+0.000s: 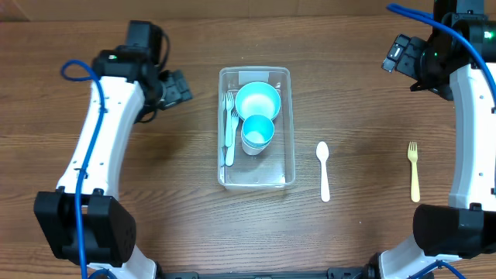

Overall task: Pack container
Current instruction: 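Carry the white fork into the container beside the light-blue fork, release, then reach the right gripper to the white spoon and grasp its handle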

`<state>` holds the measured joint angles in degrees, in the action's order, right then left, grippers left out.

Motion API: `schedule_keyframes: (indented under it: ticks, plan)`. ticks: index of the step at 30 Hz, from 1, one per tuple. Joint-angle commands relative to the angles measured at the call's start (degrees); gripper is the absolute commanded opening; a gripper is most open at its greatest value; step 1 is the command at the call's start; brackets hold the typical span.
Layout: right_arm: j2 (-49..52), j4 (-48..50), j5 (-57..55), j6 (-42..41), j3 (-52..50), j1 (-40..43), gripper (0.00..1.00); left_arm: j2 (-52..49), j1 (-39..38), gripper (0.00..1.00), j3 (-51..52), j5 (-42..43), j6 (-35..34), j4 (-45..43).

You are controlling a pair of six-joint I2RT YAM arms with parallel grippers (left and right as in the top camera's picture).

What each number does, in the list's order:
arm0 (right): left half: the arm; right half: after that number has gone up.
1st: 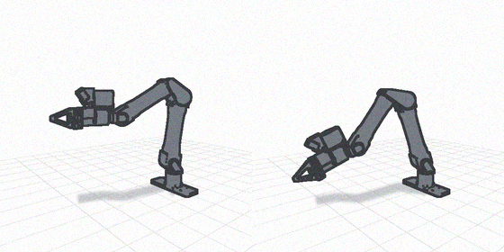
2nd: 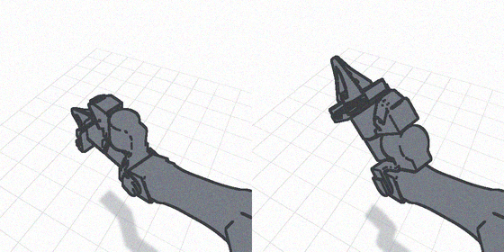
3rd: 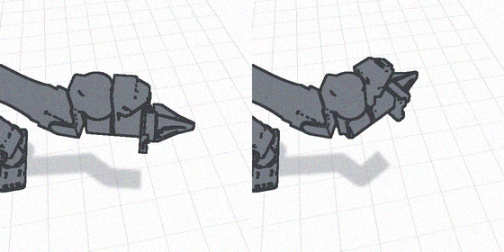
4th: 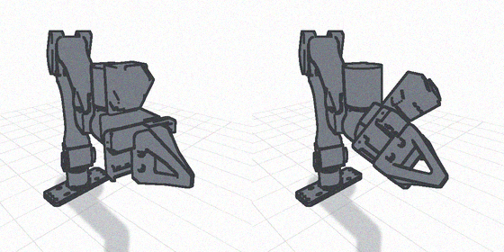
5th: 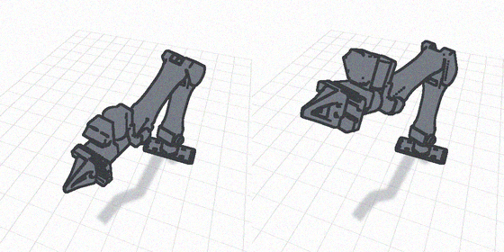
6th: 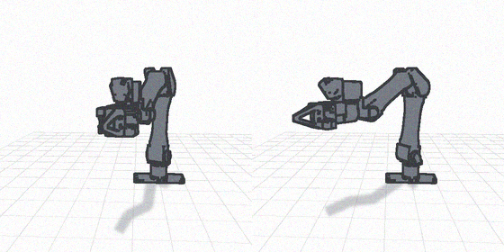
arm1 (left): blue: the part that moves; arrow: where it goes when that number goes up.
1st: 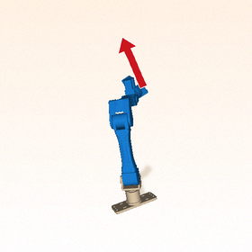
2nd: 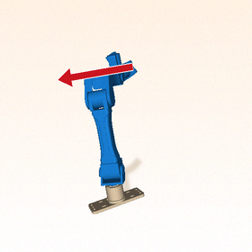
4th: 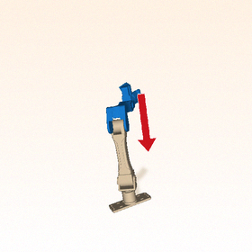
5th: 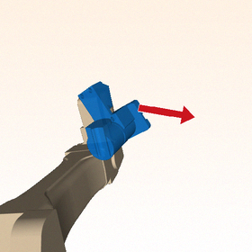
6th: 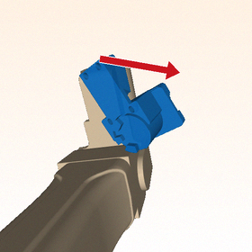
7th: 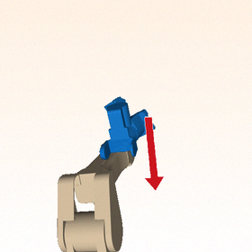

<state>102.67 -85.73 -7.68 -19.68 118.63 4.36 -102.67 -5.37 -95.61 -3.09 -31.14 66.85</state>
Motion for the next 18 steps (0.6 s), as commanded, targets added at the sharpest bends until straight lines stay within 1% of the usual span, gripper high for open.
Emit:
schedule_keyframes:
  ticks: [1, 11, 14, 16, 18]
  plan:
    - [-0.4, 0.1, 0.0, -0.3, 0.3, -0.1, 1.0, 0.3, 3.1, 1.0, -0.4, -0.5, 2.0, 0.8]
    - [-0.4, 0.1, 0.1, -0.3, 0.3, -0.1, 1.0, 0.3, 3.9, 1.0, -0.4, -0.5, 1.9, 0.8]
    - [-0.4, -5.8, 0.6, 0.8, 0.3, -0.1, 1.0, 0.3, 3.9, 1.0, -0.4, -0.5, 1.9, 0.8]
    - [-0.4, -9.9, 3.6, 2.9, 0.3, -0.2, 1.0, 0.3, 3.9, 1.0, -0.4, -0.5, 1.9, 0.8]
    - [-1.0, -11.3, 5.5, 4.2, -0.6, -1.2, 1.0, 0.3, 3.9, 1.0, -0.4, -0.5, 1.9, 0.8]
